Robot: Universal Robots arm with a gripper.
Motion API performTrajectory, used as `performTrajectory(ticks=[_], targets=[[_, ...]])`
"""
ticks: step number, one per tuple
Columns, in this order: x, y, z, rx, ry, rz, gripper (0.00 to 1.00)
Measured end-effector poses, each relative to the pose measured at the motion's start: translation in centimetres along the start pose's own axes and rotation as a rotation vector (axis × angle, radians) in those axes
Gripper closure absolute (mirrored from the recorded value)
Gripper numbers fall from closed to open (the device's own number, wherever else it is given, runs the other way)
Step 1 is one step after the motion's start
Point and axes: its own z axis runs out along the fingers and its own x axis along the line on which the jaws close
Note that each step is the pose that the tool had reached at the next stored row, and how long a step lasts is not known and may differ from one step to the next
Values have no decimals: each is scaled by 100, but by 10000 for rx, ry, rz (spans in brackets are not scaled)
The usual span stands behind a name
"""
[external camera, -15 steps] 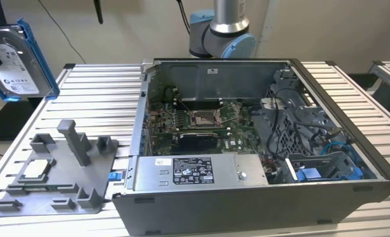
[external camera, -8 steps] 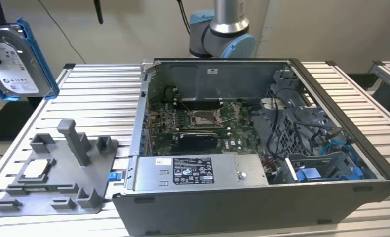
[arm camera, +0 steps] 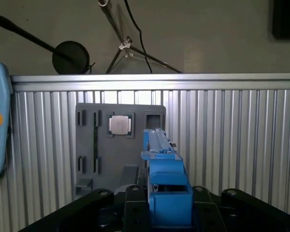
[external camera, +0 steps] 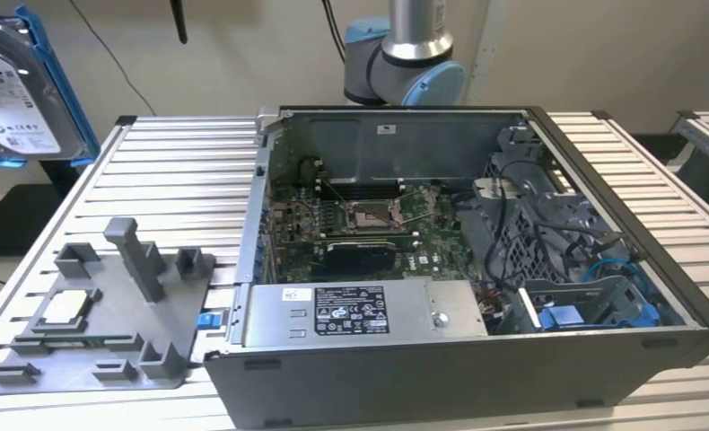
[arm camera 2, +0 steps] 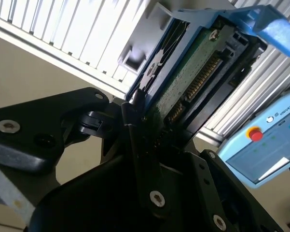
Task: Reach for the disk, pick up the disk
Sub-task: 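Pick up the disk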
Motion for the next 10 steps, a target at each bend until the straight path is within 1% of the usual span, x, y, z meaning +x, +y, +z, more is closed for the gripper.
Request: performTrajectory(ticks=[10], targets=[[1, -2, -106, -5, 0, 0, 100]])
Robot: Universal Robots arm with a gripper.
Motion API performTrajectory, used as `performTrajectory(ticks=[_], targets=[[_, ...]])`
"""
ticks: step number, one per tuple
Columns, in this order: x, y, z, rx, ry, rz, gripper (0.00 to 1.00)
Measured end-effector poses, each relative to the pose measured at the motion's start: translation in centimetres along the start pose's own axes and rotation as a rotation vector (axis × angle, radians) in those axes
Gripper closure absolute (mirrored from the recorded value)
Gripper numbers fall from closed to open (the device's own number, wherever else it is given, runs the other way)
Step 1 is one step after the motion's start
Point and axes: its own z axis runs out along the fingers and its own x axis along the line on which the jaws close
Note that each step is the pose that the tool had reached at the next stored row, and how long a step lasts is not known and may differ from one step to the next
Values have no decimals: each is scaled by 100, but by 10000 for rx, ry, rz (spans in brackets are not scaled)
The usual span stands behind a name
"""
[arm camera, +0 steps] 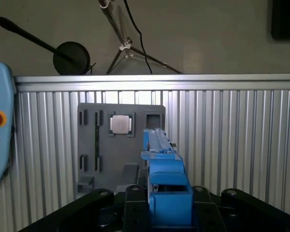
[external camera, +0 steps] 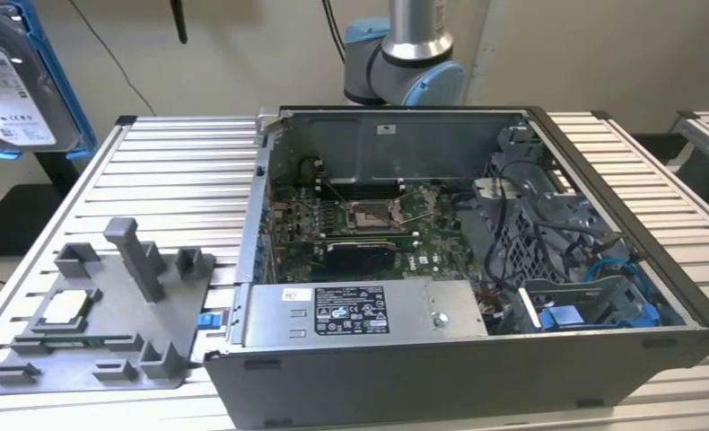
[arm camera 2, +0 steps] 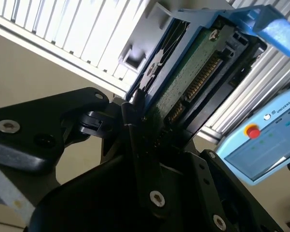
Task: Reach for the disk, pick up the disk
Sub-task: 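Pick up the disk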
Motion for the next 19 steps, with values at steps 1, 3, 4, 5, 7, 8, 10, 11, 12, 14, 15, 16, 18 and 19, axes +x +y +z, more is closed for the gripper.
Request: performTrajectory(ticks=[1, 3, 4, 5, 7, 8, 10, 11, 12, 14, 15, 16, 18, 19], targets=[[0, 0, -9, 0, 0, 0, 100], [0, 0, -27, 0, -1, 0, 100], [1, -1, -35, 0, -1, 0, 100], [1, -1, -43, -1, 0, -1, 100], [1, -1, -56, -1, 0, 0, 100], [1, -1, -62, -2, 0, 0, 100], [1, -1, -71, -1, -1, 0, 100], [1, -1, -75, -1, 0, -1, 100], [1, -1, -77, -2, 0, -1, 100], [1, -1, -81, -2, 0, 0, 100], [1, -1, -82, -1, -1, -1, 100], [1, -2, -83, -1, -1, -1, 100], [2, -1, -90, -6, 1, 0, 100], [2, -2, -97, -5, 0, 0, 100]])
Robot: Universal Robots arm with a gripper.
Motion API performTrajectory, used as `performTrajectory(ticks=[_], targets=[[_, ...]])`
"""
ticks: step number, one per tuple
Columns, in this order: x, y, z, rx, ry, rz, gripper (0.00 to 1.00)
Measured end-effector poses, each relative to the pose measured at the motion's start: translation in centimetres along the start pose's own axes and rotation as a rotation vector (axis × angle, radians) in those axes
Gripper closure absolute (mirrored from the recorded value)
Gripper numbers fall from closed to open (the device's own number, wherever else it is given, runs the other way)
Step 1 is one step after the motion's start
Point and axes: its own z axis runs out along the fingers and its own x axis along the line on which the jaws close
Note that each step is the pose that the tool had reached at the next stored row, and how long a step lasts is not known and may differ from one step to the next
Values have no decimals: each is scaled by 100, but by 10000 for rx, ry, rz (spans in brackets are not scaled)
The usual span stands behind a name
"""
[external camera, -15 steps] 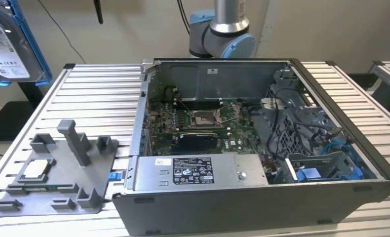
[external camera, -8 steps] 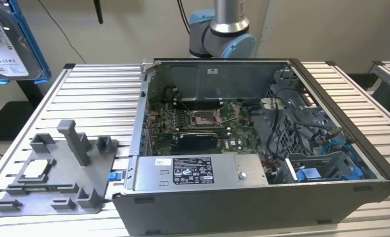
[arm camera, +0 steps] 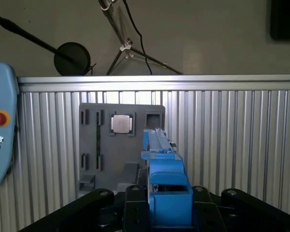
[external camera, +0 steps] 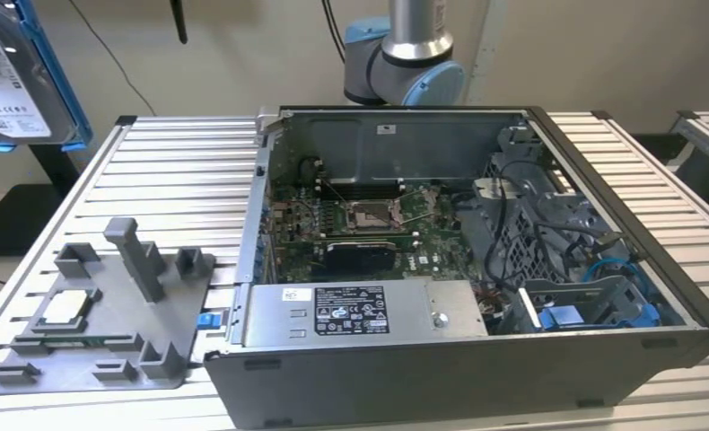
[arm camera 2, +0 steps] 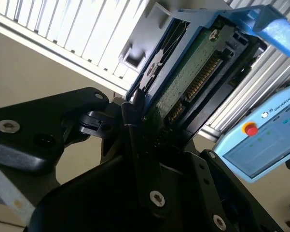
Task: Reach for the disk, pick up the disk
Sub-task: 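Pick up the disk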
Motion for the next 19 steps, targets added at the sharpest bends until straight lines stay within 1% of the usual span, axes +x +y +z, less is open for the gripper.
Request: performTrajectory(ticks=[3, 10, 11, 16, 17, 19], targets=[[1, -1, -51, -1, 0, -1, 100], [3, -3, -240, 1, -1, -2, 100], [4, -3, -257, -1, 0, -2, 100], [4, -4, -260, 1, -1, -3, 100], [4, -11, -259, 2, -2, -3, 100], [3, -52, -259, 0, -1, -3, 100]])
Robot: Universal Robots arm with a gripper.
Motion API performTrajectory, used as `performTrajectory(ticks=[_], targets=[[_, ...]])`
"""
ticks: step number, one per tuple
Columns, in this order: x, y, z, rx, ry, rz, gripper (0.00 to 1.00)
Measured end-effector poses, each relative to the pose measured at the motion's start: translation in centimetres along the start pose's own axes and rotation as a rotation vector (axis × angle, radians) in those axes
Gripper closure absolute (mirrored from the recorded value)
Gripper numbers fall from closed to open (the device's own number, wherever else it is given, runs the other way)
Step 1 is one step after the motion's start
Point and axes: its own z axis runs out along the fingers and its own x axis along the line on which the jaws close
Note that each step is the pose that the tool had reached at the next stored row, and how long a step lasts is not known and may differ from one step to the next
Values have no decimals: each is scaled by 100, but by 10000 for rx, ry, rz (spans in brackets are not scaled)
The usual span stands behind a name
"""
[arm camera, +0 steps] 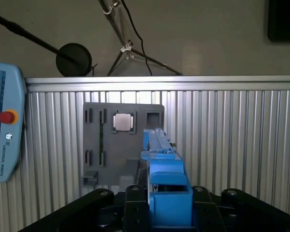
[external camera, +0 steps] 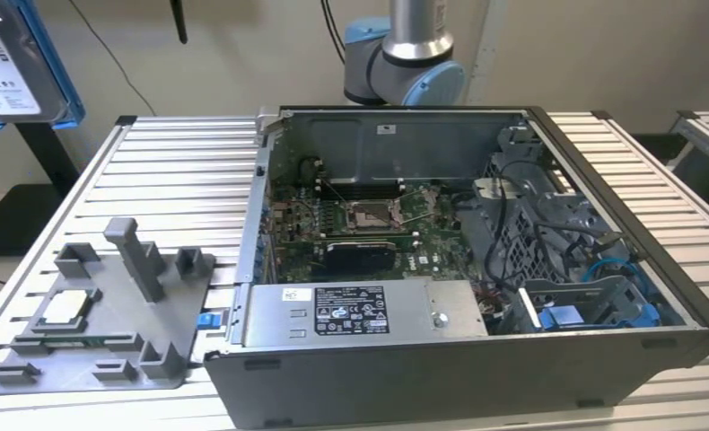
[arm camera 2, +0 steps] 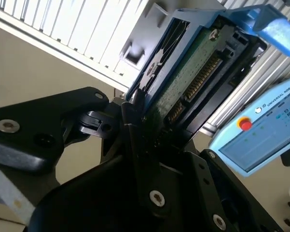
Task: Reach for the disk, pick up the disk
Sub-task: 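Pick up the disk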
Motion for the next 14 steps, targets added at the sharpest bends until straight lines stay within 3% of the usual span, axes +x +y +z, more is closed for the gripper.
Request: performTrajectory(ticks=[14], targets=[[-13, -504, 6, -16, 0, 0, 100]])
